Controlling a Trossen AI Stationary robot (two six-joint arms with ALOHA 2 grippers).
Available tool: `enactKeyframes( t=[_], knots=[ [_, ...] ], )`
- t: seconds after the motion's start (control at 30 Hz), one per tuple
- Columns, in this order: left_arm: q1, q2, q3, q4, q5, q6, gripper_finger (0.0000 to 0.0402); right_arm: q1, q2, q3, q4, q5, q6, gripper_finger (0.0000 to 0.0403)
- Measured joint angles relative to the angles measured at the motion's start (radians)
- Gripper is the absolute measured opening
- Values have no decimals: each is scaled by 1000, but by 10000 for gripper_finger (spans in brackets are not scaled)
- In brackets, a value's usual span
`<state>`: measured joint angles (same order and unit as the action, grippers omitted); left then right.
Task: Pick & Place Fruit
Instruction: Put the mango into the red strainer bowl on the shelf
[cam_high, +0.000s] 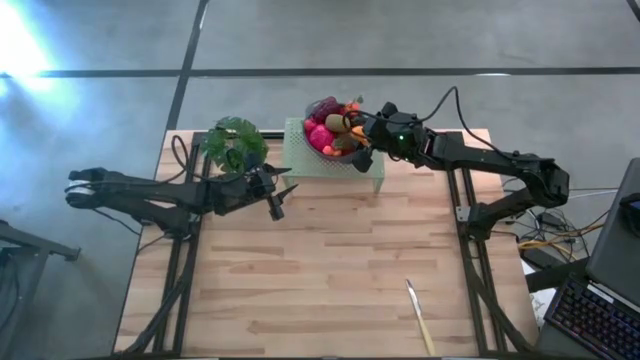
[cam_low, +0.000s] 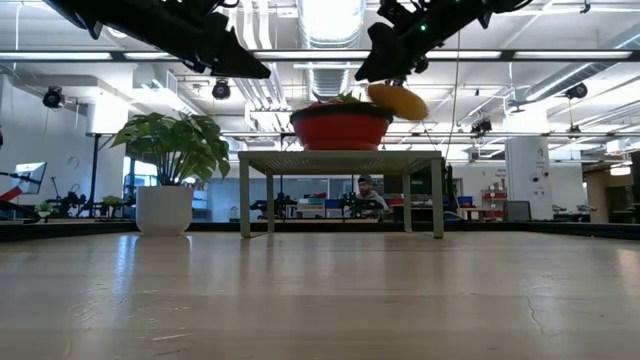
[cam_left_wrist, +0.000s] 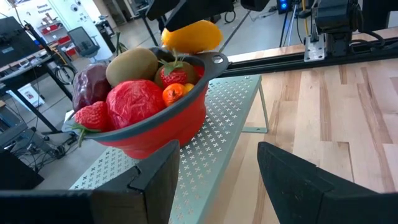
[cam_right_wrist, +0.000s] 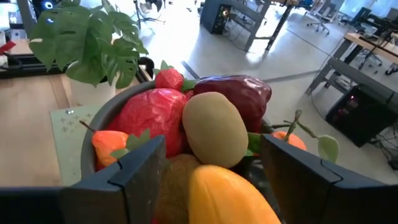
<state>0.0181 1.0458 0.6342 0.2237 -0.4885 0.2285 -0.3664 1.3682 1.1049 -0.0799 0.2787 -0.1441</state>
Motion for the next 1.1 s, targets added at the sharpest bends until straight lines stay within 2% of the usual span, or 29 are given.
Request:
enactKeyframes(
  t=[0.27, 0.47, 0.73, 0.9, 1.1],
  knots=[
    [0, 0, 0, -1, 0, 0, 222, 7, -30, 67, -141, 1, -20, 239],
    [0, 0, 0, -2, 0, 0, 222, 11, -113, 143, -442, 10, 15, 228],
    [0, 0, 0, -2, 0, 0, 222, 18, -303, 164, -855, 10, 237, 213],
    [0, 0, 0, -1, 0, 0, 222, 17, -403, 133, -1009, 18, 386, 208],
    [0, 0, 0, 0, 0, 0, 222, 17, -423, 63, -1165, 162, 567, 213]
  ],
)
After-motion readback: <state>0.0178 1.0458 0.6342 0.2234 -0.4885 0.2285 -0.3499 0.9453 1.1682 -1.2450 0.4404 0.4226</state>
